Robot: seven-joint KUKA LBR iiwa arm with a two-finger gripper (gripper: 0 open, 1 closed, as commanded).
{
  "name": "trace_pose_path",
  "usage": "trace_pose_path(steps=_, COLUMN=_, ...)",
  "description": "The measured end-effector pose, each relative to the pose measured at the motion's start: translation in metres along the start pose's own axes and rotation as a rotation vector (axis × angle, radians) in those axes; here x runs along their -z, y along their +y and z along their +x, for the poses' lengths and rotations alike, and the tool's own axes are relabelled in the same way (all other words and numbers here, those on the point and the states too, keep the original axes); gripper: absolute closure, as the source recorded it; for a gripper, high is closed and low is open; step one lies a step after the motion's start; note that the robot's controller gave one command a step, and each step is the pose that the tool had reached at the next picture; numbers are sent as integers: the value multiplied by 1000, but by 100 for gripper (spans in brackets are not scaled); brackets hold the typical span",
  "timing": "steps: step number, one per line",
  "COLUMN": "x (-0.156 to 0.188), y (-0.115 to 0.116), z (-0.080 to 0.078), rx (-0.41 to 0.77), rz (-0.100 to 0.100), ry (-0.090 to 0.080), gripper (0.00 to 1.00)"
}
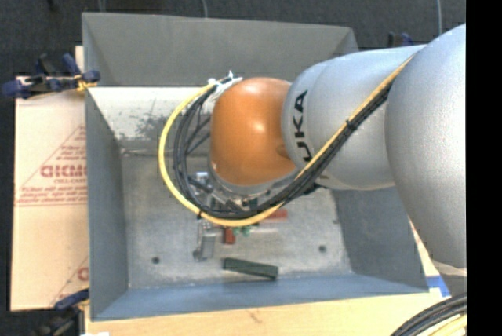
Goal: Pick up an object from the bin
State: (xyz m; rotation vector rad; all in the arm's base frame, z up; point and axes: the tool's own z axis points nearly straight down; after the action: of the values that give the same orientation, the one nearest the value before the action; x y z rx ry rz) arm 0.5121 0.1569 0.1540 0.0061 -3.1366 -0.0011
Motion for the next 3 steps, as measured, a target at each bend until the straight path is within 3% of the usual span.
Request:
trace_pose_path(steps=1, x=3, y=0, z=-2, rx=-4, rz=-1, ry=-7, gripper=0)
trace_pose_path(steps=2, x=-6, y=-31, z=-19, rx=51, rz=-3, ry=-10, gripper=0)
trace_pose_path(steps=3, x=-60, y=-56, z=-36, rx=52, rz=1, ry=-15, gripper=0)
